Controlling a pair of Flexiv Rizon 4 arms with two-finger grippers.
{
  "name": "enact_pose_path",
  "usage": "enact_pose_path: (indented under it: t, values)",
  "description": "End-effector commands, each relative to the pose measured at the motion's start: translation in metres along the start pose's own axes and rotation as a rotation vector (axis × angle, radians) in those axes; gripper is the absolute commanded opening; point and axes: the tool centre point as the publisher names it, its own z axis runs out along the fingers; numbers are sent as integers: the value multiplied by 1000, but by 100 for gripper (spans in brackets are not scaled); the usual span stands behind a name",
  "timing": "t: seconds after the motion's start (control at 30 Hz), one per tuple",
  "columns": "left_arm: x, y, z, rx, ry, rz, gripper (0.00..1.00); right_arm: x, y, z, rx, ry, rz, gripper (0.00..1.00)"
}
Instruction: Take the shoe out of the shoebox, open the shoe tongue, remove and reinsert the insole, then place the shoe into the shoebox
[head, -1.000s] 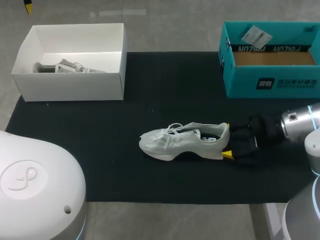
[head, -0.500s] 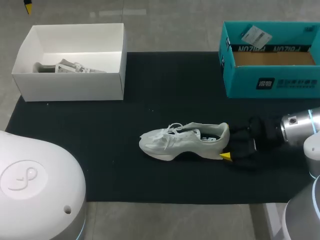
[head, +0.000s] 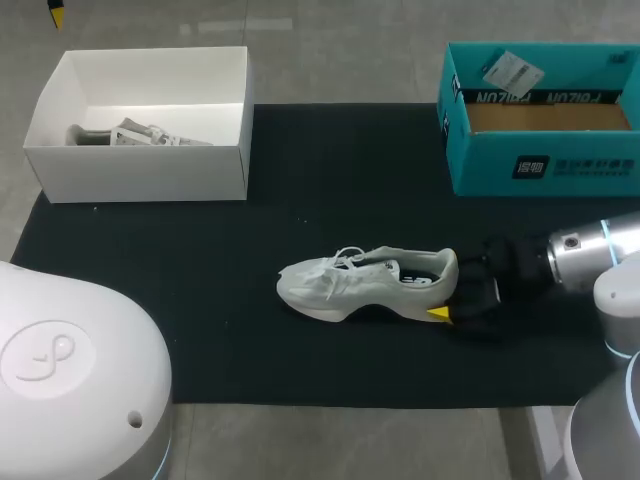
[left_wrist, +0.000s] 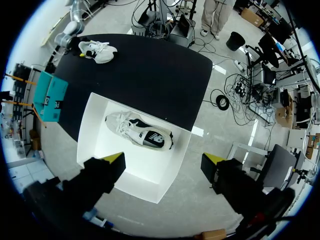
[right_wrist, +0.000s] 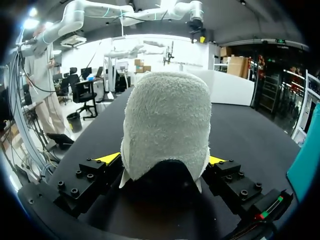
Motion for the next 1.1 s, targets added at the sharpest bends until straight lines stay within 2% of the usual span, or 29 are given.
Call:
enact_pose_path:
  t: [0.03, 0.23, 0.27, 0.3, 0.33, 1.1]
  values:
    - [0, 0, -1, -1, 3, 0, 100, -4, -2, 7, 0, 5, 4, 100]
    - [0, 0, -1, -1, 3, 0, 100, -7, -2, 11, 1, 7, 10, 100]
    - [0, 0, -1, -1, 3, 0, 100, -7, -2, 12, 2, 6, 18, 48]
    - [0, 0, -1, -1, 3, 0, 100, -7, -3, 12, 0, 7, 20, 14]
    - [0, 0, -1, -1, 3, 0, 100, -7, -3, 13, 0, 8, 21, 0]
    - [0, 0, -1, -1, 3, 0, 100, -6, -2, 15, 2, 21, 23, 0]
